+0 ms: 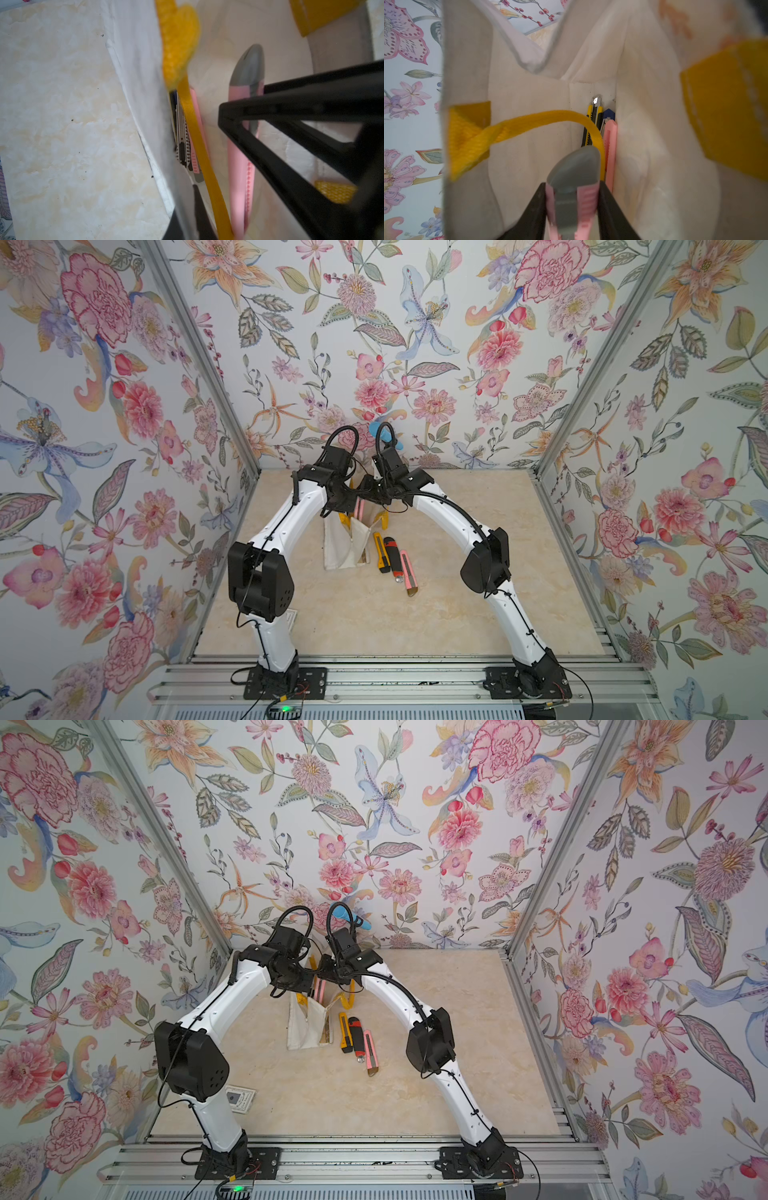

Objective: Place the art knife into the pouch
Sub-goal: Place the utility knife in the pouch.

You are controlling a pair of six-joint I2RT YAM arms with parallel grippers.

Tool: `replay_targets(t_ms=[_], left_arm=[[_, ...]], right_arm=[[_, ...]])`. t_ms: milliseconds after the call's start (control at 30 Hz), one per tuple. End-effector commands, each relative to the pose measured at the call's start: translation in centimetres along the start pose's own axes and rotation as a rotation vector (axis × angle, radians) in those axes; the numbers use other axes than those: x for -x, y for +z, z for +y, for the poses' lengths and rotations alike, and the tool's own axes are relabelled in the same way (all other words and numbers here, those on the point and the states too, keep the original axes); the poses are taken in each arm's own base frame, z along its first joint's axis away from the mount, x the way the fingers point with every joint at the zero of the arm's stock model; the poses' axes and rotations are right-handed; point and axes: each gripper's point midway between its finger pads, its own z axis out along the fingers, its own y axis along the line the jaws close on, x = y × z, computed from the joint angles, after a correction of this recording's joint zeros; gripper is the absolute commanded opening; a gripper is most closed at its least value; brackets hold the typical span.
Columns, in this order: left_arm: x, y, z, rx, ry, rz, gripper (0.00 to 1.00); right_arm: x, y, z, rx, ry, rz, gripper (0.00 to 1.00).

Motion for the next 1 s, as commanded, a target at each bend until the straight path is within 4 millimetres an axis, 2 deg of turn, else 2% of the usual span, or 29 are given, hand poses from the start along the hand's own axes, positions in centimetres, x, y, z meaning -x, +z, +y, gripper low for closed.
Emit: replay_targets(t_ms=[0, 267, 467, 667, 800, 867, 967], left_arm=[[0.3, -2.0, -0.4, -0.004, 0.012, -0.034, 0.0], [0.0, -1.9, -0.3, 0.001, 0.01, -0.029, 0.0], [0.1, -1.7, -0.3, -0.001, 0.005, -0.029, 0.0], [0.2, -1.6, -0.4, -0.004, 0.0, -0.034, 0.0], [0.2, -1.6, -0.2, 0.006, -0.002, -0.034, 0.0], [0.2, -1.4, -0.1, 0.012, -0.003, -0.032, 0.0], [0.4, -1.4, -0.2, 0.009, -0.005, -0.035, 0.0]], right_arm=[[-0.8, 2.1, -1.5, -0.016, -0.003, 0.031, 0.35], [-1.7, 3.9, -3.5, -0.052, -0.004, 0.059, 0.37], [-2.0, 4.1, -3.4, -0.038, -0.005, 0.077, 0.54], [-1.7, 3.6, -3.2, -0.025, -0.006, 0.078, 0.6], [-0.7, 2.2, -2.0, 0.005, -0.029, 0.057, 0.68], [0.4, 0.7, -1.0, 0.025, -0.056, 0.026, 0.7], [2.9, -2.7, 0.5, 0.046, -0.097, -0.048, 0.72]])
